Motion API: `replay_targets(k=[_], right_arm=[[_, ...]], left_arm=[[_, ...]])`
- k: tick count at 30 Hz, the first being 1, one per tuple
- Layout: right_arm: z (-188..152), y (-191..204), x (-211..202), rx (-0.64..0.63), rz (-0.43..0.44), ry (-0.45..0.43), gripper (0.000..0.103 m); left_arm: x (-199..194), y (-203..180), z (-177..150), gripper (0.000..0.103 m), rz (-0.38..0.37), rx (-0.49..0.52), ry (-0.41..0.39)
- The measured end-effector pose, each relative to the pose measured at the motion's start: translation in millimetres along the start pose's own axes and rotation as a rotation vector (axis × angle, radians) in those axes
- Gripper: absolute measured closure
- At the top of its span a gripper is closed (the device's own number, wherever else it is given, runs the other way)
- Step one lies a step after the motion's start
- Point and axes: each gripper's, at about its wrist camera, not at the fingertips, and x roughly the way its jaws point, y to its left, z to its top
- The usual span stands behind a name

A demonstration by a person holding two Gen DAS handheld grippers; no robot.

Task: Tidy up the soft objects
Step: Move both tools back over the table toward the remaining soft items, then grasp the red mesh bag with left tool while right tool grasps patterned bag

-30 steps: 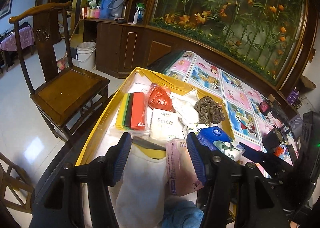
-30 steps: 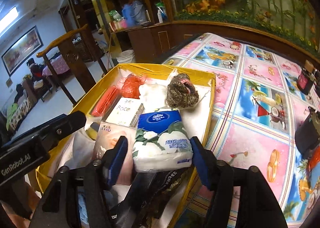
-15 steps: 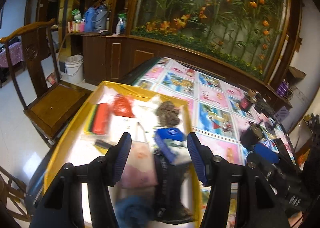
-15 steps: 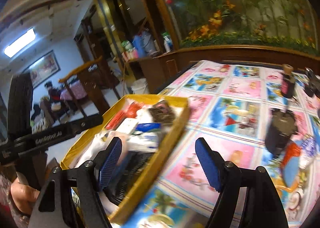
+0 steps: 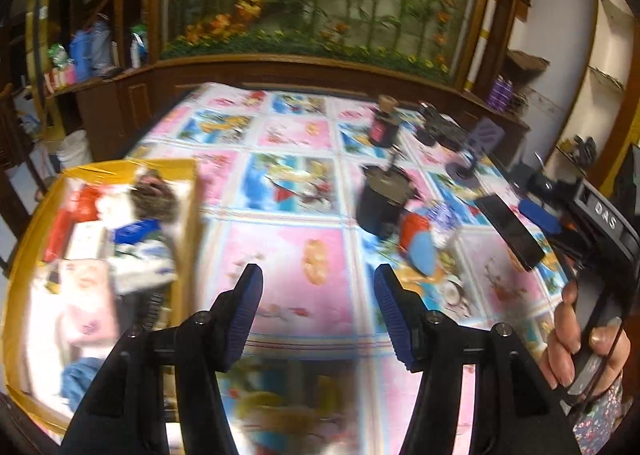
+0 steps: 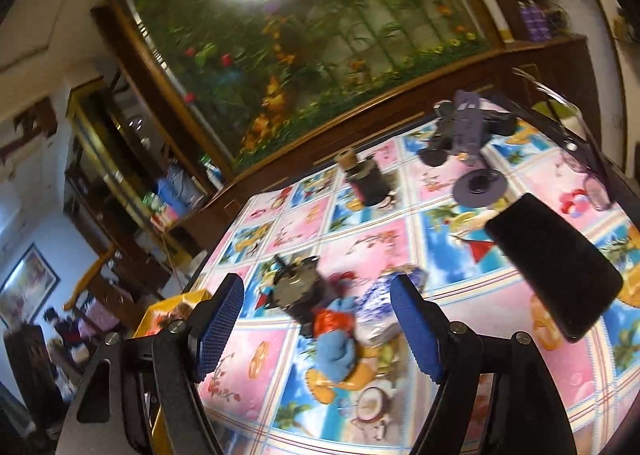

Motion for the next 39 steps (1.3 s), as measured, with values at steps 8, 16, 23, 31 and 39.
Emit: replay_targets(k=[8, 16, 23, 31, 39], right_arm=[[8.5, -22.2, -18.3, 0.042, 0.003, -0.033, 0.023], [9.9, -34.9, -26.8, 0.093, 0.003, -0.037, 0.023], [9.8, -40.6, -26.4, 0.120, 0.010, -0.030, 0.023], [9.9, -42.9, -21.8, 0.124, -0.011, -0.011, 0.023], [5.4, -41.7, -6.5, 0.106, -0.053, 0.051, 0.023]], left_arm=[[35.7, -47.8, 5.1, 0.031, -0.130, 0.040, 0.133], [82.2, -64.4, 21.8, 0.032, -0.137, 0.029, 0.165], [118.0, -76.8, 27.5, 0.052, -0.120, 0.000, 0.187], [144.0, -83.8, 28.5, 0.074, -0.090, 0.003, 0.192], [115.1, -67.8, 1.5, 0.077, -0.081, 0.076, 0.168]])
